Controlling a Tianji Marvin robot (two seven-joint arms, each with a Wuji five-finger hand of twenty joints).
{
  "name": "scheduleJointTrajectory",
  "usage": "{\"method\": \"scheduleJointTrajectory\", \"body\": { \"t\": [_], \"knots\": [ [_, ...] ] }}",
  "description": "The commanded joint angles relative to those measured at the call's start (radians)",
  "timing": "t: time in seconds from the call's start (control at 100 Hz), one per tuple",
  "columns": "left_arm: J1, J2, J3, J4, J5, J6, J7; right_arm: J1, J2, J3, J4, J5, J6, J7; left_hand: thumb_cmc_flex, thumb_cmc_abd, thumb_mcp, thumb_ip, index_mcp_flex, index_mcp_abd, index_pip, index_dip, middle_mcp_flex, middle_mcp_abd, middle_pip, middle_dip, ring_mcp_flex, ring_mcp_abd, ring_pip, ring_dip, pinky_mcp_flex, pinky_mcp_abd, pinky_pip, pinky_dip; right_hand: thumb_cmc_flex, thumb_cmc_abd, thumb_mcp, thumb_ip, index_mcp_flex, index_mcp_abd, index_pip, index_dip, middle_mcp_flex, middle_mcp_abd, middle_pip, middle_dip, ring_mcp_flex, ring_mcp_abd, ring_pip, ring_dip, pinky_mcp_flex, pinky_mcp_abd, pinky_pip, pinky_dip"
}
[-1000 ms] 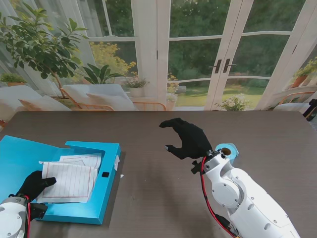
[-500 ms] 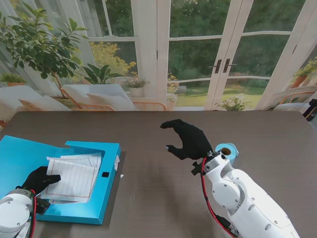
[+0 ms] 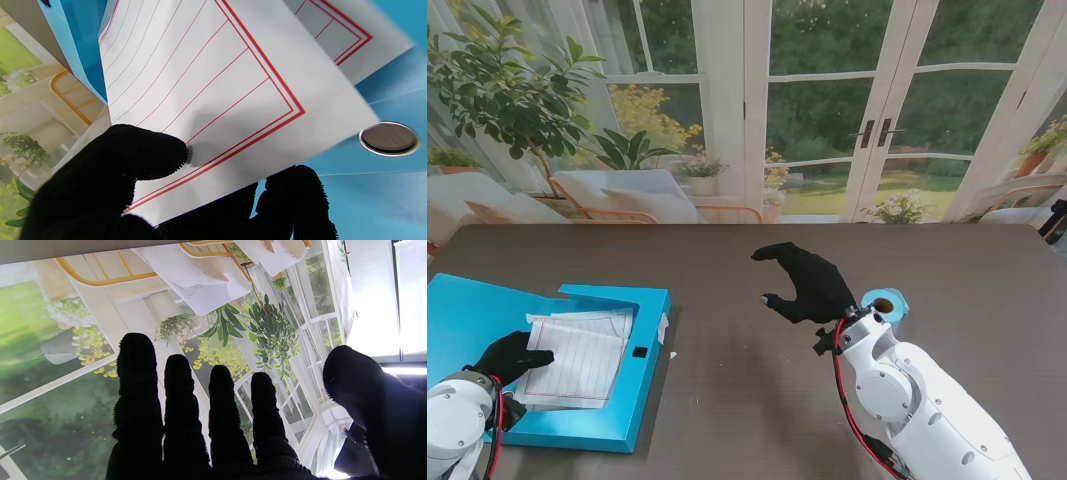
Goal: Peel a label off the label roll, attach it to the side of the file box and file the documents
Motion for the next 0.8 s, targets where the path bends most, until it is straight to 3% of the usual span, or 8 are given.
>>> {"method": "scheduleJointTrajectory", "body": {
  "t": [0.0, 0.62, 0.79],
  "knots": [
    [0.003, 0.006, -0.001, -0.016, 0.01, 0.015, -0.033, -0.007, -0.003, -0.002, -0.002, 0.0, -0.005, 0.015, -0.036, 0.033, -0.017, -0.044, -0.023, 0.047, -0.043, -0.018, -0.047, 0.004, -0.032, -0.038, -0.031, -0.007, -0.05, -0.032, -0.039, -0.042, -0.042, -0.032, -0.027, 0.018, -0.004, 0.036, -0.007, 0.016, 0.008, 0.01, 0.004, 0.019, -0.009, -0.002, 0.004, -0.007, 0.004, -0.005, -0.445, 0.005, -0.021, 0.012],
    [0.001, 0.011, -0.007, -0.029, 0.1, 0.024, -0.032, -0.004, -0.004, -0.009, -0.002, 0.006, -0.005, 0.022, -0.044, 0.049, -0.03, -0.058, -0.006, 0.061, -0.138, -0.034, -0.02, 0.027, -0.218, -0.186, -0.067, -0.01, -0.193, -0.106, -0.064, -0.041, -0.198, -0.092, -0.027, 0.023, -0.001, 0.036, -0.006, 0.022, 0.01, 0.011, 0.003, 0.024, -0.008, -0.003, 0.005, -0.005, 0.006, -0.005, -0.445, 0.004, -0.02, 0.013],
    [0.008, 0.014, -0.007, -0.042, 0.146, 0.002, -0.03, -0.001, -0.004, -0.008, -0.002, 0.004, -0.002, 0.021, -0.065, 0.086, -0.065, -0.097, -0.029, 0.029, -0.166, -0.046, -0.067, 0.004, -0.241, -0.253, -0.105, -0.032, -0.267, -0.15, -0.083, -0.059, -0.31, -0.139, -0.027, 0.023, -0.003, 0.036, -0.002, 0.014, 0.01, 0.01, 0.003, 0.021, -0.009, -0.003, 0.001, -0.006, 0.005, -0.006, -0.446, 0.005, -0.021, 0.013]
  ]
}}
